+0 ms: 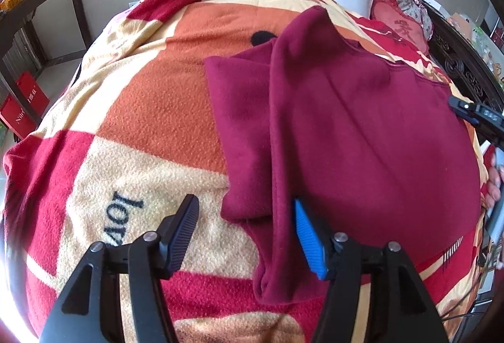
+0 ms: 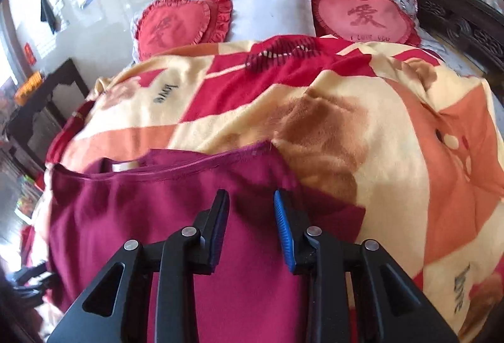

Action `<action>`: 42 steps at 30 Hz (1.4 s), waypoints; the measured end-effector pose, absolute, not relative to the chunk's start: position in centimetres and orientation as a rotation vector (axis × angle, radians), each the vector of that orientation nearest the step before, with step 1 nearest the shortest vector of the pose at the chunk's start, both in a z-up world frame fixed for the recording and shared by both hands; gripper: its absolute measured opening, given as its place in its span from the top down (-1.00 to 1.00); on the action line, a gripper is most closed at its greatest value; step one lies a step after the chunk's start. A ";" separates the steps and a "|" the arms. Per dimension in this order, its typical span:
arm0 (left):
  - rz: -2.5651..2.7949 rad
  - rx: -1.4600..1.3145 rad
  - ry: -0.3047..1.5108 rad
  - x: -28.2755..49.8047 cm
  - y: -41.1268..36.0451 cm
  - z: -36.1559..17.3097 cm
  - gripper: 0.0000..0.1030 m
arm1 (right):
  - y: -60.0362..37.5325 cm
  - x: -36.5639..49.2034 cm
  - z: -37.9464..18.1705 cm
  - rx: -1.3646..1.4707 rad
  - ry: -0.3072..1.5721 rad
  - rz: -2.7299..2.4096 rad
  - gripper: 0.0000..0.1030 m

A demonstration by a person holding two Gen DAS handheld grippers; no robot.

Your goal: Fold small clothes

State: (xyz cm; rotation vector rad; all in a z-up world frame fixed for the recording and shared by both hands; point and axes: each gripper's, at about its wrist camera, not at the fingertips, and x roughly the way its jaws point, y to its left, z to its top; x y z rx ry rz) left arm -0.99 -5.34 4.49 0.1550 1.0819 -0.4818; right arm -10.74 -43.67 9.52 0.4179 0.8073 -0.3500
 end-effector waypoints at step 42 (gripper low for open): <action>-0.549 -0.082 1.153 -1.3 -2.3 2.9 -0.45 | -21.4 7.6 5.0 0.349 1.058 0.105 0.58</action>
